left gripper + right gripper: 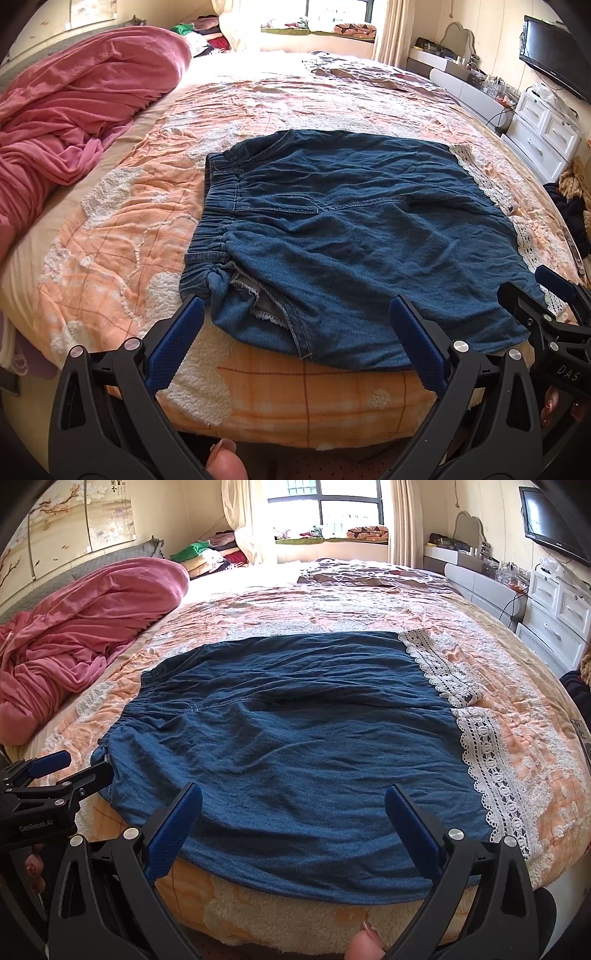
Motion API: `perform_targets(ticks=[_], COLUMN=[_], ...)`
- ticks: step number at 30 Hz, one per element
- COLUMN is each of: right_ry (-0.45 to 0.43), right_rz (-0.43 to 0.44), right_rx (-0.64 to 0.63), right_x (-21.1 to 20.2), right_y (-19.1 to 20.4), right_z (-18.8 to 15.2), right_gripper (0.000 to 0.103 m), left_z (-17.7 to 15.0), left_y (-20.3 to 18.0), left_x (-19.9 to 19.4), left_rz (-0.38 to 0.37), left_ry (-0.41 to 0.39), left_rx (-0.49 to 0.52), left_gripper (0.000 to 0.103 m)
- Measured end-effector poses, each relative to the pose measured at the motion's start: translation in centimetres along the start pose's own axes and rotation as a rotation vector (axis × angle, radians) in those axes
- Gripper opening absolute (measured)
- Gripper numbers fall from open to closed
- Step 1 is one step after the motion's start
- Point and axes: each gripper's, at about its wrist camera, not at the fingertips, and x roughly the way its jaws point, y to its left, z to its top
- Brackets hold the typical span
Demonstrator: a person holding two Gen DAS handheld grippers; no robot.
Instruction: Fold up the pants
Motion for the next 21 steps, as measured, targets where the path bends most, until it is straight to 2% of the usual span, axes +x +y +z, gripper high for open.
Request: perform_targets(ticks=[6, 11, 14, 17, 19, 21], right_ry=[0.018, 0.033, 0.037, 0.089, 0.102, 0.135], right_rz=[0.011, 0.024, 0.069, 0.107, 0.109, 0.130], right_rx=[-0.031, -0.106, -0.186, -0.255, -0.321, -0.384], right_x=[1.5, 4.3, 6.9, 10.7, 13.3, 15.9], right_y=[0.1, 0.1, 0.8, 1.6, 2.4, 3.1], right_z=[1.3, 5.3, 8.4, 11.5, 13.4, 15.0], right_gripper=[0.099, 0.099, 0.099, 0.099, 0.099, 0.099], left_z=[1.5, 4.6, 7.7, 10.6, 12.1, 13.3], left_y=[0.6, 3.1, 5.2, 7.0, 8.2, 9.0], left_x=[1.4, 3.5, 5.7, 8.6, 10.9, 13.1], left_rz=[-0.005, -0.024, 0.008, 0.051, 0.047, 0.009], left_ry=[0.007, 0.002, -0.007, -0.006, 0.020, 0.048], left_rx=[0.004, -0.018, -0.001, 0.032, 0.034, 0.028], left_gripper=[0.094, 0.094, 0.094, 0.094, 0.094, 0.093])
